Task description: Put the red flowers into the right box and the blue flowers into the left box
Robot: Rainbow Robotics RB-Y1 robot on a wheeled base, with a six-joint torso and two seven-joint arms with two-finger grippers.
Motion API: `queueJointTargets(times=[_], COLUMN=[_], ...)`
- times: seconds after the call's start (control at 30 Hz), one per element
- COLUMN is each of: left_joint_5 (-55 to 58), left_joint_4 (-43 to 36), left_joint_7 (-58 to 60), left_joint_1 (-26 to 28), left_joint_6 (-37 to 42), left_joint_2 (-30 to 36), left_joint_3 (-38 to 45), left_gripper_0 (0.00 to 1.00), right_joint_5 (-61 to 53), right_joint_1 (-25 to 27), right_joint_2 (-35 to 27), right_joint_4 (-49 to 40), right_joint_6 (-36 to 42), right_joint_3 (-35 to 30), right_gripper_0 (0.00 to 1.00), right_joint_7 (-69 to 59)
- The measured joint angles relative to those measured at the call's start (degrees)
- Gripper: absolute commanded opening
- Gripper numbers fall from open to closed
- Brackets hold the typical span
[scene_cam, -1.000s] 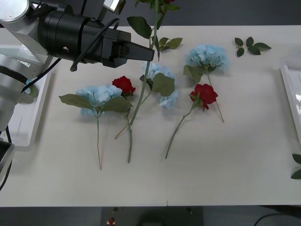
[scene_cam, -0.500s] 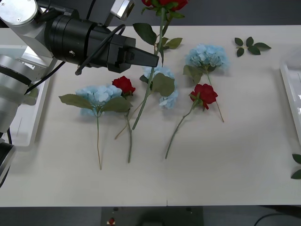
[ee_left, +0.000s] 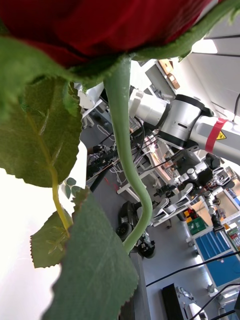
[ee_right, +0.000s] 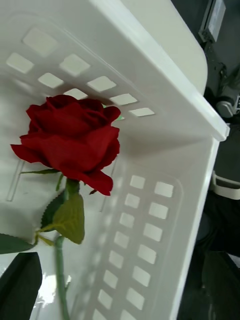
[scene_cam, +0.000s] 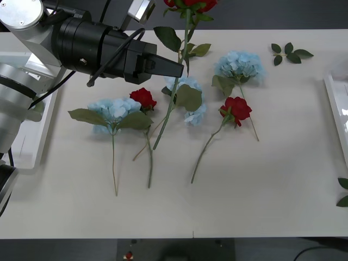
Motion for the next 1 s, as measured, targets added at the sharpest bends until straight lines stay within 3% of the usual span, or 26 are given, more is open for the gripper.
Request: queueJointTargets(times=[0.2,0.63,0.73,1.0], left_joint_5=[0.00,0.00,0.00,0.00], left_joint_4=[0.00,-0.07,-0.11,-0.15], left_joint_7=[0.00,-0.01,-0.01,-0.02], left_joint_1=[0.00,0.00,0.00,0.00], left_joint_6=[0.00,0.01,0.01,0.01], left_joint_2=[0.00,-0.04,-0.05,-0.08], left_joint_3=[0.00,0.00,0.00,0.00], left_gripper_0=[0.00,0.00,0.00,0.00], right_joint_5=[-14.91,-57.70,-73.42,-99.97], right_joint_1=[0.19,8.32,10.49,12.99], right_joint_2=[-0.19,-7.78,-8.46,-8.37], right_joint_4=[-3.25,-27.32,-30.92,-33.92], right_joint_6=[0.01,4.06,4.19,15.77], right_joint_3=[0.00,-0.02,-0.14,-1.92], right_gripper_0=[0.98,1.00,1.00,1.00], right_joint_7=[6.35,23.50,26.09,47.10])
